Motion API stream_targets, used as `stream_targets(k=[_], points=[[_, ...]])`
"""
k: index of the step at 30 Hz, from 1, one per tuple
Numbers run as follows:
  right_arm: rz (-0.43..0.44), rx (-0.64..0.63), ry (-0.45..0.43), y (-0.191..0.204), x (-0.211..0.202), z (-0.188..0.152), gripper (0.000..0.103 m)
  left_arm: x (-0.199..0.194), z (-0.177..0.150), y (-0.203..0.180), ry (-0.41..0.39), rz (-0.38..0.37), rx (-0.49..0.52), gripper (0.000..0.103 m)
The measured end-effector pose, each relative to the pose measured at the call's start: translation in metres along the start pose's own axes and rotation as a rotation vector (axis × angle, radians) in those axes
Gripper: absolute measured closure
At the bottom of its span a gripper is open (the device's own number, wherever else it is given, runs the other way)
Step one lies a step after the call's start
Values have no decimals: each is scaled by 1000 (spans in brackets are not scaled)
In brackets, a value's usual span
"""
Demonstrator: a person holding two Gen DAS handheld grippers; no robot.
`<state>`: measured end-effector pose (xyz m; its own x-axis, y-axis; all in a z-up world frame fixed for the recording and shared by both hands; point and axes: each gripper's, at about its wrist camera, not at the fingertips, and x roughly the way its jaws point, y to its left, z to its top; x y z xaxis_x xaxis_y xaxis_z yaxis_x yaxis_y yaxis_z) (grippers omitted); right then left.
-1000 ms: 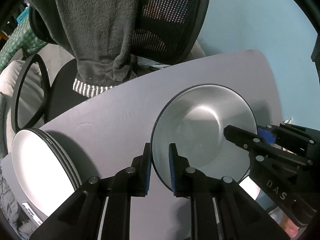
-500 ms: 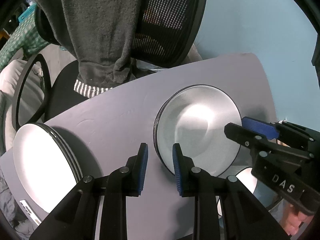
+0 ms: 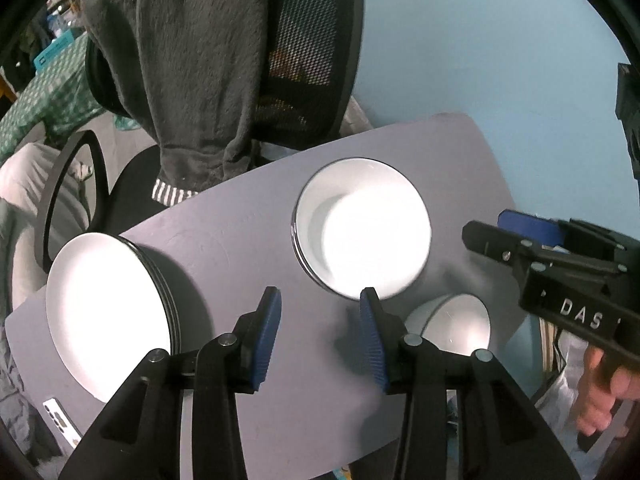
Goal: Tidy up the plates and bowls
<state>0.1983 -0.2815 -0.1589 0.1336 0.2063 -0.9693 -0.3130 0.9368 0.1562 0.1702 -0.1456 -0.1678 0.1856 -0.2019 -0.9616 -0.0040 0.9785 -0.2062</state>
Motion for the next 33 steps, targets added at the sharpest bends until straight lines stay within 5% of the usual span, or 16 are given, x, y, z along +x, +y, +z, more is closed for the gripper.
stream_targets(k=[11, 17, 33], points=[[-76, 30, -59, -13, -30, -36, 54, -10, -35, -7, 11, -53, 37, 61], [-77, 115, -49, -35, -37, -63, 53, -14, -48, -14, 22, -81, 62, 50], [-32, 293, -14, -78, -25, -132, 48, 24, -66, -59, 114, -138, 149, 47]])
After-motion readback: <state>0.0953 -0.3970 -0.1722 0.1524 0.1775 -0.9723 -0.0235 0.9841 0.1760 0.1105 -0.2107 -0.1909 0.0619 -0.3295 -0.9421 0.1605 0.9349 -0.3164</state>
